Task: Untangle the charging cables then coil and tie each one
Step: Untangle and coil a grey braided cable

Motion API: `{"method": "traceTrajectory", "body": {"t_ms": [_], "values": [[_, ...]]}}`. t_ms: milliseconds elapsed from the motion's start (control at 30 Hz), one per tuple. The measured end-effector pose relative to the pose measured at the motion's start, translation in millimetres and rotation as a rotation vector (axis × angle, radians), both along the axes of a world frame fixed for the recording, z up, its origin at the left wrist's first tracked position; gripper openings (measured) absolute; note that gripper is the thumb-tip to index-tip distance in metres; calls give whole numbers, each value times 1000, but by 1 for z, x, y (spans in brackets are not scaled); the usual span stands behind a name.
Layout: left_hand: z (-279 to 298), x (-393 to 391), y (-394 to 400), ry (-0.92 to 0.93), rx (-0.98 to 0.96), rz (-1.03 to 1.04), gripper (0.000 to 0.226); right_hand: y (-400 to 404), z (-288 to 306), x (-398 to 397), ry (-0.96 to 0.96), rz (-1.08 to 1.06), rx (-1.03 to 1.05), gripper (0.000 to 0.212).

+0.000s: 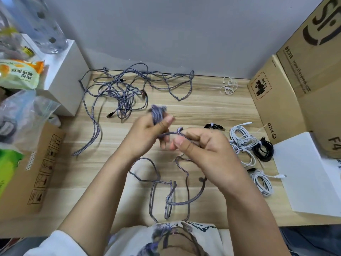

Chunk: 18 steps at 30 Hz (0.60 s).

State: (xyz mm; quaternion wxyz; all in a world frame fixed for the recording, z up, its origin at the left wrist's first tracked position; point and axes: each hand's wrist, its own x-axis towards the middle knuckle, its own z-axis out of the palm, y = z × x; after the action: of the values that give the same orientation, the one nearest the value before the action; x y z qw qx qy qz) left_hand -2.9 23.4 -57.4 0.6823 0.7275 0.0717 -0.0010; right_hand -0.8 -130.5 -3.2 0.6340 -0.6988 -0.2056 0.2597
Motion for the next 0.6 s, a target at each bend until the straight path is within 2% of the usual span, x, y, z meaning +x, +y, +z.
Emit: {"method": "traceTrajectory", "body": {"t_ms": [67, 133, 267, 367, 433, 533, 600], "values": [[0, -5, -3, 88, -21, -201, 45, -1, -4, 3, -51, -89, 0, 22], [-1, -9, -2, 100, -58, -296, 59, -4, -7, 5, -101, -182, -49, 28], [2, -14, 8, 152, -225, -537, 73, -5, -10, 8, -182, -269, -61, 33], [5, -17, 14, 150, -414, -676, 54, -5, -18, 14, -204, -352, -84, 30], [6, -19, 17, 116, -480, -712, 38, -2, -18, 15, -172, -335, -74, 28], [5, -20, 17, 71, -650, -754, 29, 1, -17, 16, -36, -278, 5, 31], [7, -19, 16, 17, -876, -835, 27, 2, -21, 17, 115, -221, 57, 33]]}}
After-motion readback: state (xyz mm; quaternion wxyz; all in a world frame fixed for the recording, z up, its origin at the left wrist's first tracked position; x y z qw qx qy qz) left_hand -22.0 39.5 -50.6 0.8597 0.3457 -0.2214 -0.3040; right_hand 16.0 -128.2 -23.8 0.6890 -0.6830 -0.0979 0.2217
